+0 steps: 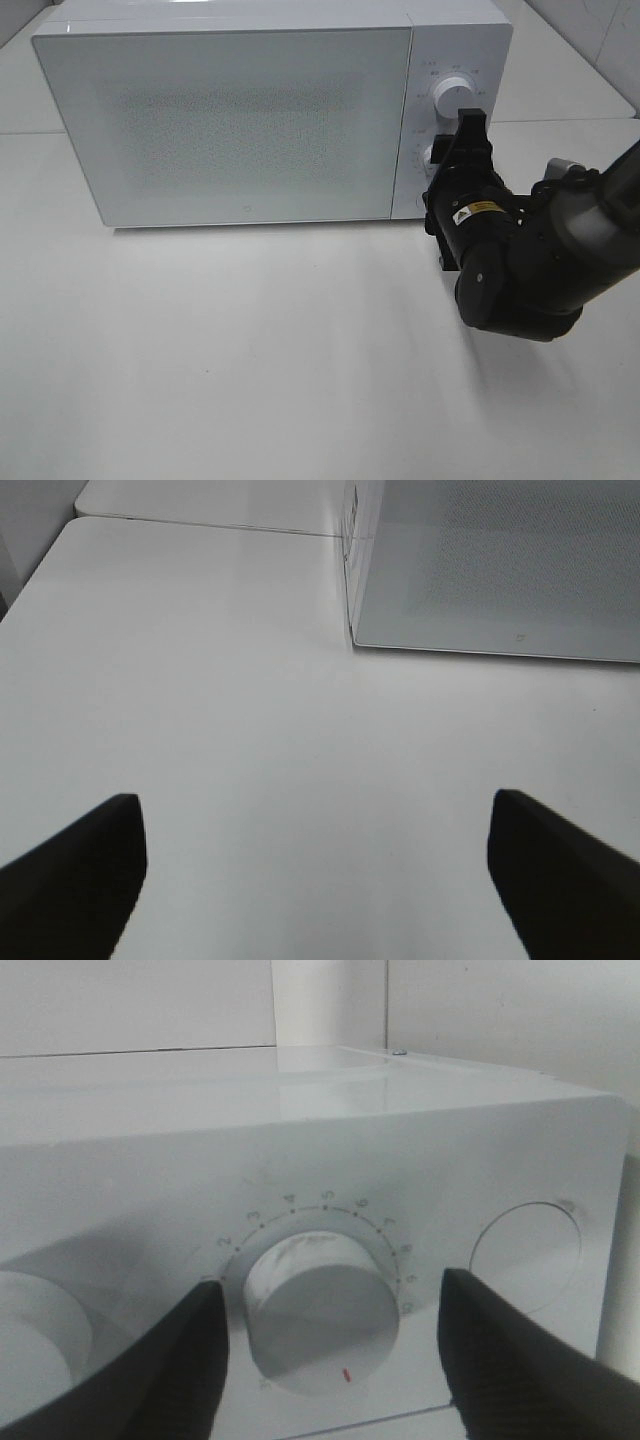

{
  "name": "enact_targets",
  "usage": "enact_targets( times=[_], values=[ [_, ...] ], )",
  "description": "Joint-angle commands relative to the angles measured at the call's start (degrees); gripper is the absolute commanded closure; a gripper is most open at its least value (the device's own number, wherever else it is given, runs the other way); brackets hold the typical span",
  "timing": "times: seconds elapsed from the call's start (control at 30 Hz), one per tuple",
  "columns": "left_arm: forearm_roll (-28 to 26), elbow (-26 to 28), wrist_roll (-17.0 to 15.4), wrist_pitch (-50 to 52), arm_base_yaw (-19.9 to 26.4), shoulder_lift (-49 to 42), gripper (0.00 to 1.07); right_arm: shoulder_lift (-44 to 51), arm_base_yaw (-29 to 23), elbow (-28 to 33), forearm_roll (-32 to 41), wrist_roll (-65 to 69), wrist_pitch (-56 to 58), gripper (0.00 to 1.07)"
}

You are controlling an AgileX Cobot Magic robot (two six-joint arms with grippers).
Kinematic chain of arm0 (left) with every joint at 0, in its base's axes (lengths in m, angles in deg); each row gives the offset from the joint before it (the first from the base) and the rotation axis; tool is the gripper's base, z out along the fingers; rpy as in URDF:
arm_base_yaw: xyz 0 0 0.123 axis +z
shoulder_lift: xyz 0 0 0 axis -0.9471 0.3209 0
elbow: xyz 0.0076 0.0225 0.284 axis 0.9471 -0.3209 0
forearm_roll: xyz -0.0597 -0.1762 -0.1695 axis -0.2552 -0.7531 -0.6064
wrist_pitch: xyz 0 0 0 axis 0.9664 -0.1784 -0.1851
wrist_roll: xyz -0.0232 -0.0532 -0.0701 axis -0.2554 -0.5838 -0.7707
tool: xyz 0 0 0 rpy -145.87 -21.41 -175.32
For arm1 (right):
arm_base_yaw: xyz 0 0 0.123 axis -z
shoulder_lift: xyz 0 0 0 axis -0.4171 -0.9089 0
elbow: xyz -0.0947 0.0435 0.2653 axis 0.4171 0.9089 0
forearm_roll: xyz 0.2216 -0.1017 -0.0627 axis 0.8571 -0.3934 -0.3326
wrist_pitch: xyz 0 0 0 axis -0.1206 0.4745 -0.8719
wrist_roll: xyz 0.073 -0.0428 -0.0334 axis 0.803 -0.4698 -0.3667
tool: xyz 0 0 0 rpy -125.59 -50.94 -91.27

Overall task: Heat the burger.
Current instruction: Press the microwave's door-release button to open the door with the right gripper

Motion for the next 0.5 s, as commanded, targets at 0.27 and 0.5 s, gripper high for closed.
enact_targets(
  times=[0.27, 0.5],
  values=[
    [-0.3, -0.1, 0.1, -0.3, 0.0, -1.0, 0.22, 4.0, 0.2, 6.2, -4.9, -0.7, -12.5, 0.48],
    [-0.3, -0.1, 0.1, -0.3, 0.0, -1.0, 0.22, 9.7, 0.2, 11.6, -8.8, -5.6, -12.4, 0.48]
  ],
)
